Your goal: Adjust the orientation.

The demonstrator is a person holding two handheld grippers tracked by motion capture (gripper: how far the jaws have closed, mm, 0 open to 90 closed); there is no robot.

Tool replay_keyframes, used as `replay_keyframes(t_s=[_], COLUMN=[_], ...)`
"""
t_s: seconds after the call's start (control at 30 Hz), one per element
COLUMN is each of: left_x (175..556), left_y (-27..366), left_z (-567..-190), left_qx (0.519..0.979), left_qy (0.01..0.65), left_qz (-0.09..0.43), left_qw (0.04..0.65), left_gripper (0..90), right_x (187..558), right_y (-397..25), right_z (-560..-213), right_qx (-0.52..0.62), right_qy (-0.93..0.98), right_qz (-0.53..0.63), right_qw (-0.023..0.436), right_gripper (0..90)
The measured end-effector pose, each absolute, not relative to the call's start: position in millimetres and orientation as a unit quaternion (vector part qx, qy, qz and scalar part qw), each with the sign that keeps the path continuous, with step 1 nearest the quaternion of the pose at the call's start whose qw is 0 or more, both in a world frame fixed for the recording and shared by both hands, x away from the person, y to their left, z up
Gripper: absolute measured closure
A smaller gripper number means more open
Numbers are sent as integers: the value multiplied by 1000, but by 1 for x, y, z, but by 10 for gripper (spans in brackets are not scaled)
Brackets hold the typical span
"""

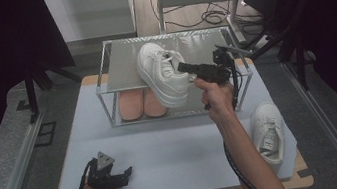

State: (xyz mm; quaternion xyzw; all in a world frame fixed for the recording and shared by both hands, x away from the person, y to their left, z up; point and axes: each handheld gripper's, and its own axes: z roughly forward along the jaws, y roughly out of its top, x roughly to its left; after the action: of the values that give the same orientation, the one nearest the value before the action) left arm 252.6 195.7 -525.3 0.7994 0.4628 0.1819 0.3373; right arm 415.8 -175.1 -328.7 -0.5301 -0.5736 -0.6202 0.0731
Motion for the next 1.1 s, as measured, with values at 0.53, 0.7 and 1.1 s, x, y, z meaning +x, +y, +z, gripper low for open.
replay_keyframes(t_s=[0.53, 0.7, 1.1], left_x=[252, 252, 252], left_y=[195, 195, 195], left_z=[-525, -525, -525], left_qx=[800, 800, 800], left_qy=[461, 461, 461], left_qz=[183, 183, 184], left_qw=[338, 338, 337], left_gripper=[145, 146, 147], right_x=[418, 417, 399], right_y=[-167, -174, -206], right_z=[-324, -322, -316], right_qx=[-507, -500, -470], right_qy=[-598, -593, -581], right_qz=[-618, -629, -662], right_qw=[56, 56, 66], right_gripper=[597, 582, 594])
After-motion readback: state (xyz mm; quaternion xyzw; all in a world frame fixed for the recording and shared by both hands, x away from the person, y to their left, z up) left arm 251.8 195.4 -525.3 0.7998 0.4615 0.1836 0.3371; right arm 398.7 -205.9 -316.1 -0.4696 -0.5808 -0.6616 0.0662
